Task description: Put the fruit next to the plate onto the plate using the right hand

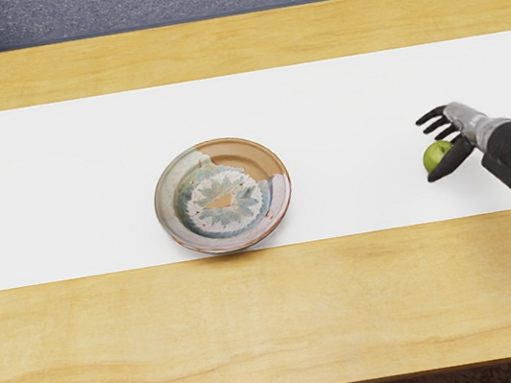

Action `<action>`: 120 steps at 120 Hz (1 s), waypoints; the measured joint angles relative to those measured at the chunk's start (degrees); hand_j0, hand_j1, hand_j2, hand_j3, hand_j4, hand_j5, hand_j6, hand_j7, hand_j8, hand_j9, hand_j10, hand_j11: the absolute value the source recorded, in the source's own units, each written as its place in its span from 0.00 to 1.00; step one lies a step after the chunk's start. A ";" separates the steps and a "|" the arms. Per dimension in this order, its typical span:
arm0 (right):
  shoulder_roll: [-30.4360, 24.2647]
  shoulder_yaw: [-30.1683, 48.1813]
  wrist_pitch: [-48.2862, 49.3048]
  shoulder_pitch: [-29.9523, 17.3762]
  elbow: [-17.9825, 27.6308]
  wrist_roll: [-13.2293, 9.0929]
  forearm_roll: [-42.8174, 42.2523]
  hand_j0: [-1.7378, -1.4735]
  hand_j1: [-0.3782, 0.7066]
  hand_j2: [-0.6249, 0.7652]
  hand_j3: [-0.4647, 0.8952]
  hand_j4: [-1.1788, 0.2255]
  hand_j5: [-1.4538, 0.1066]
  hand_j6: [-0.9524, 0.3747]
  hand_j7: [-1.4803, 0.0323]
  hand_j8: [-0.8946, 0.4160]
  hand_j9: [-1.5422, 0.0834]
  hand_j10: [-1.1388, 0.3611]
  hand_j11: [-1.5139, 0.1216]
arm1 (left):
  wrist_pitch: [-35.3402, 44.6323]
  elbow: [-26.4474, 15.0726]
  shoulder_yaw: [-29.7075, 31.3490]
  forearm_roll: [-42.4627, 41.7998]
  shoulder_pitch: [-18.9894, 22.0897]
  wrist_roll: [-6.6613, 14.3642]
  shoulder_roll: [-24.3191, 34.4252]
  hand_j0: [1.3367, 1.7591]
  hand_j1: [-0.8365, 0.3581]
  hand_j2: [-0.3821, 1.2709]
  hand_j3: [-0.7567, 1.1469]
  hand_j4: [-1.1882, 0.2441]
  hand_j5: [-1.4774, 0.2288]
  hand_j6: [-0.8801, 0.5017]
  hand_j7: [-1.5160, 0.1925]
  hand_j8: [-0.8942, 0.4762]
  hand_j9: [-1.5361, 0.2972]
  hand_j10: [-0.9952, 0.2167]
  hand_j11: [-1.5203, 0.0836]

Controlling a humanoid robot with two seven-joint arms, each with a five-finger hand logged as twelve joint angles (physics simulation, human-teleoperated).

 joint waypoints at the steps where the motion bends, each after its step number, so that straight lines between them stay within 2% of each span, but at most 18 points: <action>1: 0.03 0.00 0.02 0.00 0.01 0.00 0.00 0.30 0.39 0.40 0.34 0.60 0.65 0.46 0.69 0.43 0.68 0.54 0.66 | 0.00 0.00 0.00 0.00 -0.02 0.00 0.00 0.76 0.99 0.23 0.40 0.83 0.86 0.63 0.88 0.65 0.83 0.82 0.94; 20: 0.06 0.08 1.74 0.03 0.05 0.00 0.12 0.30 0.51 0.39 0.34 0.52 0.56 0.38 0.60 0.34 0.60 0.46 0.58 | -0.02 0.04 0.00 0.00 -0.02 0.00 0.00 0.76 0.99 0.23 0.40 0.83 0.86 0.63 0.88 0.65 0.83 0.82 0.94; 30: 0.01 0.24 2.60 0.06 0.06 0.00 0.24 0.30 0.56 0.38 0.34 0.49 0.53 0.35 0.57 0.32 0.57 0.46 0.54 | -0.02 0.05 0.00 0.00 0.05 0.00 0.00 0.76 0.99 0.23 0.40 0.83 0.86 0.63 0.88 0.65 0.83 0.82 0.94; 69: -0.86 0.83 5.42 0.10 0.04 -0.13 0.72 0.31 0.60 0.45 0.34 0.45 0.47 0.30 0.50 0.36 0.50 0.49 0.48 | -0.03 0.06 0.00 0.00 0.05 0.00 0.00 0.76 0.99 0.23 0.40 0.83 0.86 0.63 0.88 0.65 0.83 0.82 0.94; 95: -1.42 1.07 7.01 0.57 0.13 -0.49 0.97 0.31 0.60 0.50 0.34 0.43 0.44 0.28 0.48 0.35 0.48 0.49 0.46 | -0.03 0.06 0.00 0.00 0.40 0.00 0.00 0.76 0.99 0.23 0.40 0.83 0.86 0.63 0.88 0.65 0.83 0.82 0.94; 120: -1.49 1.16 7.89 1.55 0.24 -0.65 1.99 0.31 0.61 0.51 0.34 0.43 0.43 0.27 0.47 0.36 0.47 0.49 0.46 | -0.03 0.06 0.00 0.00 0.49 0.00 0.00 0.76 0.99 0.23 0.40 0.83 0.86 0.63 0.88 0.65 0.83 0.82 0.94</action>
